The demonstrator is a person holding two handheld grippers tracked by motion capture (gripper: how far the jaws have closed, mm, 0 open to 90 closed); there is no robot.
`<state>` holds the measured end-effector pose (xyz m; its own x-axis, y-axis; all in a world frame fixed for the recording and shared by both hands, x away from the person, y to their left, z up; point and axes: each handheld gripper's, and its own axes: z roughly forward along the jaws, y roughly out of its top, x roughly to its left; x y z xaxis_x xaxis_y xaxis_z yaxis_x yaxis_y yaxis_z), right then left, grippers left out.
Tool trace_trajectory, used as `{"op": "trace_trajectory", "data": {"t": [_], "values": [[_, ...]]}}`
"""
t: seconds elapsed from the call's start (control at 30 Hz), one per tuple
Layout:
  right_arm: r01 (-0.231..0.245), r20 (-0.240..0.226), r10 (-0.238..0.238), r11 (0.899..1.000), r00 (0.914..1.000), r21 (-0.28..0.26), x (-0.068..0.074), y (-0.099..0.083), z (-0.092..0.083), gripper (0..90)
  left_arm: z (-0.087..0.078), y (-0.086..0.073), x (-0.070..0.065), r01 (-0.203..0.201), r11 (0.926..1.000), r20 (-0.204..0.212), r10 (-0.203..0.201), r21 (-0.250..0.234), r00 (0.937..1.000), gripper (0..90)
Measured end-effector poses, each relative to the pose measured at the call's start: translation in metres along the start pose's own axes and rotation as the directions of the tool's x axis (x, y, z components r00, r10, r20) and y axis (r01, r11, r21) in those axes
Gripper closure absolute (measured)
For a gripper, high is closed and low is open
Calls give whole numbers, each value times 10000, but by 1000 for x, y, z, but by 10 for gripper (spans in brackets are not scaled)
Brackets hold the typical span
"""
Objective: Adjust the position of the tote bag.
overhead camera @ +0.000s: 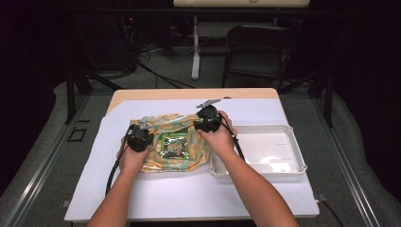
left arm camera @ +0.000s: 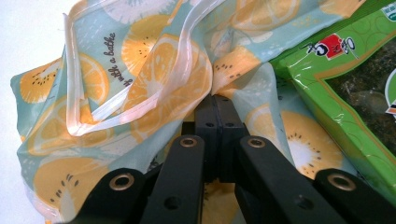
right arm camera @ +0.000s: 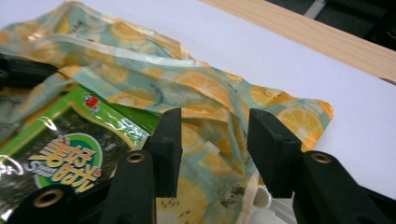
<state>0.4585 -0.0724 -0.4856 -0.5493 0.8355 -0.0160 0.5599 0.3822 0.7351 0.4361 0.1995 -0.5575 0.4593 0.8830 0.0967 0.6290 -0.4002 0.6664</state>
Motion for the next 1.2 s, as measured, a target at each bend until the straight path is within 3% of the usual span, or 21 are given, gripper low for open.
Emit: {"op": "trace_trajectory", "data": {"t": [0.23,0.47,0.6,0.83,0.97,1.07,1.2], "values": [[419,-70,-423,9983,9991,-406,12,0,-15,526,0,0,1,7,10000,48,-7,-3,10000,900],[675,-228,-685,9968,9974,-435,28,-5,-10,517,0,0,1,5,10000,69,-5,0,10000,900],[662,-268,-666,9977,9974,-169,33,-9,0,503,0,0,1,4,10000,72,-4,-3,10000,900],[1189,3,-1190,9919,9929,448,42,-17,17,484,0,-1,1,-26,10000,44,26,-15,10000,900],[1024,69,-1031,9921,9946,724,41,-21,26,478,0,-1,1,22,10000,53,-22,-47,10000,900],[937,101,-949,9916,9954,890,41,-23,30,509,0,-1,1,29,10000,55,-29,-54,10000,900],[805,-57,-803,9914,9968,1035,41,-24,32,654,0,-1,1,25,10000,49,-24,-75,10000,900]]}}
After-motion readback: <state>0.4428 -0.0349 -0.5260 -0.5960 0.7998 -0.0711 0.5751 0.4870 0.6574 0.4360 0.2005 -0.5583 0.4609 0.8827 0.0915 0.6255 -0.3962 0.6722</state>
